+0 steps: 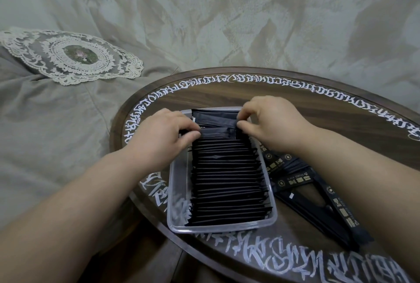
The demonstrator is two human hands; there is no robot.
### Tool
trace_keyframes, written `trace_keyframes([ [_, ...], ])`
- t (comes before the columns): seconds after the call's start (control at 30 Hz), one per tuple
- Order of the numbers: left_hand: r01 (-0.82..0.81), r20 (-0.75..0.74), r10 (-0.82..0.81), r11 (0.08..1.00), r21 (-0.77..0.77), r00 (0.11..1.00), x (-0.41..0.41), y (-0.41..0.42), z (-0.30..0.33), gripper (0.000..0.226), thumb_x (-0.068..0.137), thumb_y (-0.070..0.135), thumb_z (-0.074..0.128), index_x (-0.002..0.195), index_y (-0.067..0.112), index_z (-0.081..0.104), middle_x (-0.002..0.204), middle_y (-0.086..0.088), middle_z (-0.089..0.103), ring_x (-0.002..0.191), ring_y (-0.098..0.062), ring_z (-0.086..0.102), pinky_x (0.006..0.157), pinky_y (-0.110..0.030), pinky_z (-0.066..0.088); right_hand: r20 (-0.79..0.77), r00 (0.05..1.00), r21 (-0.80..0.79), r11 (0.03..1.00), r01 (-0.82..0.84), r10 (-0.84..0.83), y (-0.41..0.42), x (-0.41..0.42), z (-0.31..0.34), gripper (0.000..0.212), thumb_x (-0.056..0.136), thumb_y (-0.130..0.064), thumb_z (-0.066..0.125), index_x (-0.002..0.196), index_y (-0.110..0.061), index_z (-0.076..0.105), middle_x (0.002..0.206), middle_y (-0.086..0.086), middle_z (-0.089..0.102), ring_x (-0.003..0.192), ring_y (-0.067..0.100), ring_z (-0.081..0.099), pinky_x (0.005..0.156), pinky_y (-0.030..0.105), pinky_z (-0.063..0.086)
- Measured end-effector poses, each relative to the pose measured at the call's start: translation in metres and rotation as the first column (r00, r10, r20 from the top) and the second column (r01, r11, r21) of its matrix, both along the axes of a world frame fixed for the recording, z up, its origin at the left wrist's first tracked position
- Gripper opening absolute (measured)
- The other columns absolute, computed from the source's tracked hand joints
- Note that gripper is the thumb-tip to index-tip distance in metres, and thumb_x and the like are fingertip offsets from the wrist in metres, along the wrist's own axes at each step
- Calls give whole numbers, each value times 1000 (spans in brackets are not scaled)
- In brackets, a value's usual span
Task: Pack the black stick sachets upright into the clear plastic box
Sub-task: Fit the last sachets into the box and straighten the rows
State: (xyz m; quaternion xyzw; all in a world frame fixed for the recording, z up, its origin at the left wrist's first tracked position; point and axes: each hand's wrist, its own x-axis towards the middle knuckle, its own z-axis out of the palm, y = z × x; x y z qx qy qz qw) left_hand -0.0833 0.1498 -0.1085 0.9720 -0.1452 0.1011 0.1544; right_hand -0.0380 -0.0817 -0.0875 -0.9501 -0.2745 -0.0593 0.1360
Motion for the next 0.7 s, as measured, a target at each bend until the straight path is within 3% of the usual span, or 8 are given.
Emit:
trace_keyframes([
  [0.13, -106, -1, 110, 965, 240, 994, 7, 1, 2, 33, 89, 44, 59, 119, 33, 64, 113, 9, 65, 111, -22, 47, 93, -36, 42, 19, 999, -97, 995, 35, -34, 7, 12, -6, 24, 89, -37, 58, 110, -26, 62, 104, -7, 65, 99, 20, 51, 78, 32, 43],
  [0.2, -106, -19, 116, 955, 278, 993, 9, 1, 4, 32, 88, 45, 59, 118, 35, 63, 111, 12, 64, 112, -20, 45, 94, -36, 41, 1, 1000, -103, 994, 25, -25, 9, 14, -9, 25, 89, -34, 59, 112, -26, 61, 103, -8, 64, 98, 19, 51, 77, 31, 42],
  [0.47, -45, -60, 52, 992, 122, 997, 11, -10, 7, 17, 88, 34, 63, 104, 38, 69, 92, 12, 69, 100, -14, 56, 84, -32, 46, -24, 1000, 55, 999, -2, 3, 0, 12, -1, 19, 92, -23, 57, 107, -21, 68, 89, -10, 52, 90, 15, 55, 78, 26, 40],
  [0.6, -34, -69, 39, 997, 76, 997, 8, -8, 7, 23, 89, 30, 63, 109, 40, 70, 96, 10, 72, 92, -15, 64, 82, -30, 48, 4, 1000, 159, 987, -15, 14, -6, 7, 1, 17, 89, -18, 62, 103, -24, 70, 86, -12, 59, 75, 5, 50, 69, 20, 32],
  [0.7, -47, -58, 51, 996, 74, 997, 8, -4, 5, 23, 91, 30, 62, 109, 40, 70, 98, 8, 72, 96, -18, 63, 83, -34, 49, 30, 998, 275, 960, -59, 53, -10, 1, 3, 14, 86, -16, 66, 96, -26, 71, 82, -11, 63, 69, 2, 51, 68, 20, 37],
])
